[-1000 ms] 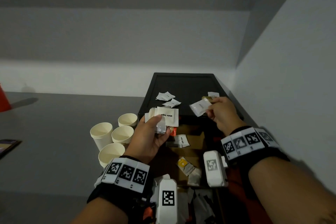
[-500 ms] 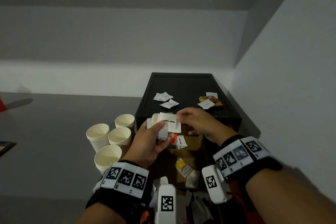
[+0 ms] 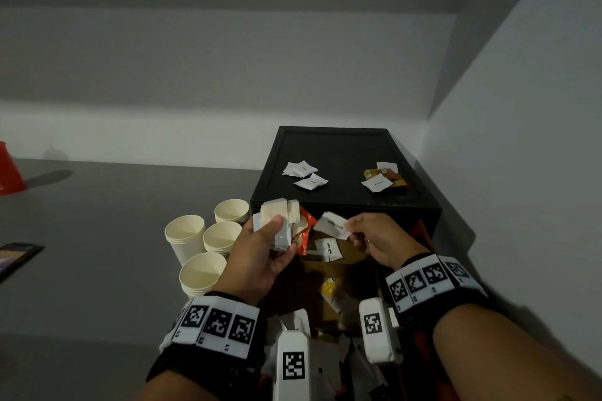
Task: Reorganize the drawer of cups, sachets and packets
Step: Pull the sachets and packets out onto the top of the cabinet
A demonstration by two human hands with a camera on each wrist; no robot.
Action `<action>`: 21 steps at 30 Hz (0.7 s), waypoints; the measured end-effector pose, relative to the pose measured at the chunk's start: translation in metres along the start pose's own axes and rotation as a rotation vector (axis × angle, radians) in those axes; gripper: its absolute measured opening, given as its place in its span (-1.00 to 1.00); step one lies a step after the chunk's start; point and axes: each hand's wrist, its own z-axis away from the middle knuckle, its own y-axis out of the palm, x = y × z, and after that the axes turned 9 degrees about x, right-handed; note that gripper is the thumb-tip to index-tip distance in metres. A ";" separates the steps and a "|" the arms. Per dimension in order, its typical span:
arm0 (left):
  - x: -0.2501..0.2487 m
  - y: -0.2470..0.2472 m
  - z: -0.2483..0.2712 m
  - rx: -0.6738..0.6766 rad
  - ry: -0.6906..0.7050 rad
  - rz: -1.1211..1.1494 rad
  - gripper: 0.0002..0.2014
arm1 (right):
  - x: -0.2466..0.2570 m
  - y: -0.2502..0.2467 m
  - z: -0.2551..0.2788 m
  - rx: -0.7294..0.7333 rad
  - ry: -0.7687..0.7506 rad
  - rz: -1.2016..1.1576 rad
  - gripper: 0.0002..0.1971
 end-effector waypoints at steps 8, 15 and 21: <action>0.002 -0.002 0.000 0.045 -0.013 -0.025 -0.67 | 0.001 0.013 0.000 0.033 0.095 0.191 -0.70; 0.011 0.006 0.002 0.179 0.002 -0.209 -0.76 | 0.031 0.034 0.029 0.236 -0.335 0.398 -0.78; 0.012 0.008 0.006 0.274 -0.005 -0.257 -0.64 | 0.029 0.035 0.030 0.150 -0.381 0.410 -0.91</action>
